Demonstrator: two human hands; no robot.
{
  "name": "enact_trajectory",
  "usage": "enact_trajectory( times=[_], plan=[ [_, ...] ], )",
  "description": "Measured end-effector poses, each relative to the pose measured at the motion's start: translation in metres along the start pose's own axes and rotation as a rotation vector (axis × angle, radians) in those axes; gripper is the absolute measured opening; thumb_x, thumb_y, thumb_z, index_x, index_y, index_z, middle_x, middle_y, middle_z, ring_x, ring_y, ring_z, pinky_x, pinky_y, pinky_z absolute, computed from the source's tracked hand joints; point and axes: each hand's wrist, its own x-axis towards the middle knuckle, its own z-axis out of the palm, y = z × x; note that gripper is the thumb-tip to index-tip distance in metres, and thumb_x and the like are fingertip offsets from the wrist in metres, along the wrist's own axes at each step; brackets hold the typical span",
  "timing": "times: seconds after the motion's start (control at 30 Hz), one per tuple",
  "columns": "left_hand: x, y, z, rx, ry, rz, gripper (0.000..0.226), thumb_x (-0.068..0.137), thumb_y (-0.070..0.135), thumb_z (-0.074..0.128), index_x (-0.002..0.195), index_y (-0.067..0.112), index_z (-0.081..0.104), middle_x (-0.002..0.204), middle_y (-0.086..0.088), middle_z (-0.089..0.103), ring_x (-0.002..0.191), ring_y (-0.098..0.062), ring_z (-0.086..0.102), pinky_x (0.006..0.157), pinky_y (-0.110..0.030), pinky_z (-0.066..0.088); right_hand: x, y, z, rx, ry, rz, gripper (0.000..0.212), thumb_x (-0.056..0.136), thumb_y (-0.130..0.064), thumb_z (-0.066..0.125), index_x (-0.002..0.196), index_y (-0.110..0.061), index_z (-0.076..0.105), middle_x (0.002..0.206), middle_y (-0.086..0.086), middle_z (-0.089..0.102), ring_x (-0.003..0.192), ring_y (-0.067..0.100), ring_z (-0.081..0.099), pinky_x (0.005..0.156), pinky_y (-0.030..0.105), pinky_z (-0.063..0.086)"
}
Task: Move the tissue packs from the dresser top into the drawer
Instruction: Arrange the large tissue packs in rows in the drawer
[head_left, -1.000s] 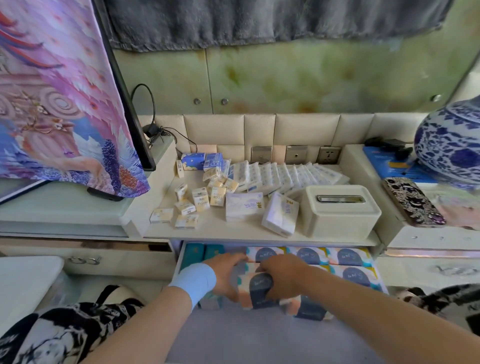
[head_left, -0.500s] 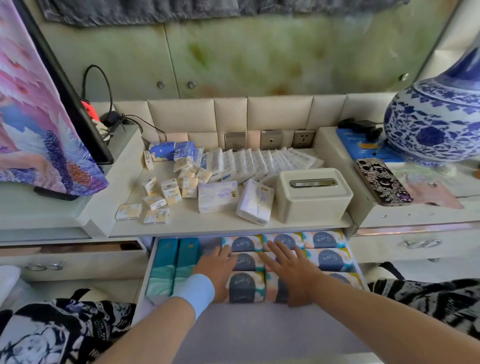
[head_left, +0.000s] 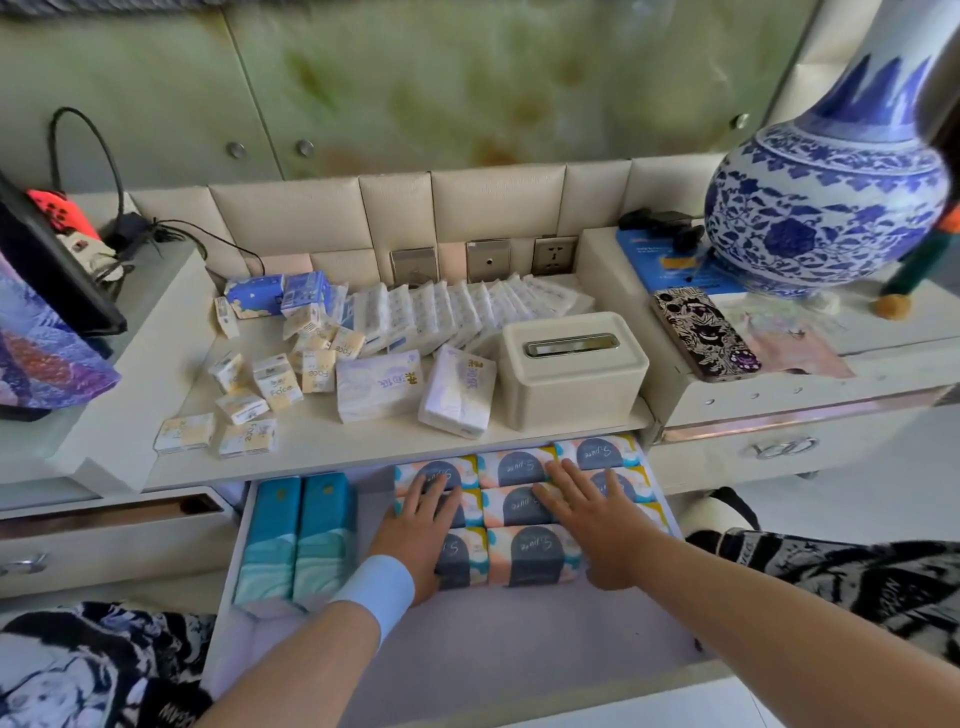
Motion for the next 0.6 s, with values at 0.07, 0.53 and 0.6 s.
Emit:
enact_trajectory(
  times=[0.07,0.53,0.6],
  plan=[
    [0.001,0.0,0.0,-0.021,0.021,-0.004,0.105,0.084,0.033,0.07,0.156,0.021,-0.005,0.163,-0.003,-0.012,0.15,-0.031,-0.008,0.117,-0.045,0.026,0.002,-0.005,-0.002,0.046,0.011,-0.019,0.119,0.077,-0.054,0.07,0.152,-0.029,-0.019,0.159,0.011,-0.031,0.148,0.038,-0.018,0.114,0.067,0.01],
    [0.003,0.002,0.003,-0.067,0.039,-0.027,0.108,0.08,0.049,0.069,0.155,0.027,-0.006,0.162,-0.007,-0.015,0.149,-0.034,-0.011,0.119,-0.045,0.023,0.01,-0.019,-0.001,0.044,0.029,-0.032,0.114,0.08,-0.054,0.07,0.153,-0.031,-0.016,0.163,0.011,-0.018,0.149,0.04,-0.009,0.113,0.067,0.018],
    [0.003,-0.002,-0.001,-0.138,0.011,-0.013,0.111,0.077,0.048,0.071,0.155,0.029,-0.005,0.162,-0.003,-0.016,0.149,-0.03,-0.013,0.118,-0.045,0.023,0.013,-0.019,-0.003,0.01,0.048,-0.023,0.11,0.086,-0.044,0.071,0.153,-0.03,-0.014,0.163,0.011,-0.015,0.15,0.041,-0.003,0.111,0.064,0.026]
  ],
)
